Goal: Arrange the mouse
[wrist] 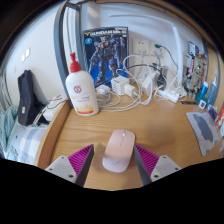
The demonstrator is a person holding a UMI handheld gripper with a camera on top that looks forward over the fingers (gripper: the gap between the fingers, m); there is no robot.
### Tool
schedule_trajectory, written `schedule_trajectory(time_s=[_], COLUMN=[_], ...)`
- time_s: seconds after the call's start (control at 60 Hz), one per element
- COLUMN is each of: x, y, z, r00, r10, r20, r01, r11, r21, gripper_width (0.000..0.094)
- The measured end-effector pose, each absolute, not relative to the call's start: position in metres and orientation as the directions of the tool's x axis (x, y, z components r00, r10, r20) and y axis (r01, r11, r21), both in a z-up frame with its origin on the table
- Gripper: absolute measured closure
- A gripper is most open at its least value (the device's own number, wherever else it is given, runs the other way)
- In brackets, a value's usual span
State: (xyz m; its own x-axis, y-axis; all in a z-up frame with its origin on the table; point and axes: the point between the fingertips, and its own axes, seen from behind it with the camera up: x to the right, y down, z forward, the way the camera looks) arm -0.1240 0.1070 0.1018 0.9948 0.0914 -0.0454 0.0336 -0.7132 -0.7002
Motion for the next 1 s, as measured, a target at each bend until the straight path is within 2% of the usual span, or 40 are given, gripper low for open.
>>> schedule_trajectory(time_s=[0.183,0.217,0.317,0.35,0.367,0.417,0.467,0.5,0.6,0.733,0.85,0.983,1.0], x=[-0.134,-0.145,-0.147,-0.145,-0.155,-0.156,-0.158,-0.160,-0.157,-0.150,-0.155,-0.148,-0.137], y=[0.146,0.141,0.153,0.165,0.154,0.158,0.164,0.175,0.171,0.175,0.190,0.207,0.206], z=[0.118,0.109,0.110,0.124,0.109,0.111,0.111,0.119,0.103,0.105,0.104,0.132,0.148], r00=[0.990,0.989,0.988,0.989,0.988,0.988,0.988,0.987,0.984,0.983,0.975,0.967,0.965], r10=[0.138,0.147,0.152,0.150,0.153,0.152,0.154,0.160,0.181,0.182,0.219,0.255,0.262], r20=[-0.023,-0.017,0.008,0.013,0.005,0.006,0.004,0.007,0.010,0.019,0.026,-0.001,-0.002], r01=[0.085,0.096,0.118,0.120,0.117,0.117,0.118,0.125,0.143,0.150,0.186,0.199,0.202], r11=[-0.726,-0.728,-0.732,-0.733,-0.733,-0.734,-0.736,-0.739,-0.741,-0.743,-0.752,-0.757,-0.746], r21=[-0.682,-0.679,-0.671,-0.669,-0.670,-0.669,-0.667,-0.662,-0.656,-0.652,-0.633,-0.622,-0.634], gripper_width=[0.0150,0.0151,0.0204,0.0235,0.0248,0.0311,0.0453,0.0470,0.0513,0.0654,0.0662,0.0660,0.0661])
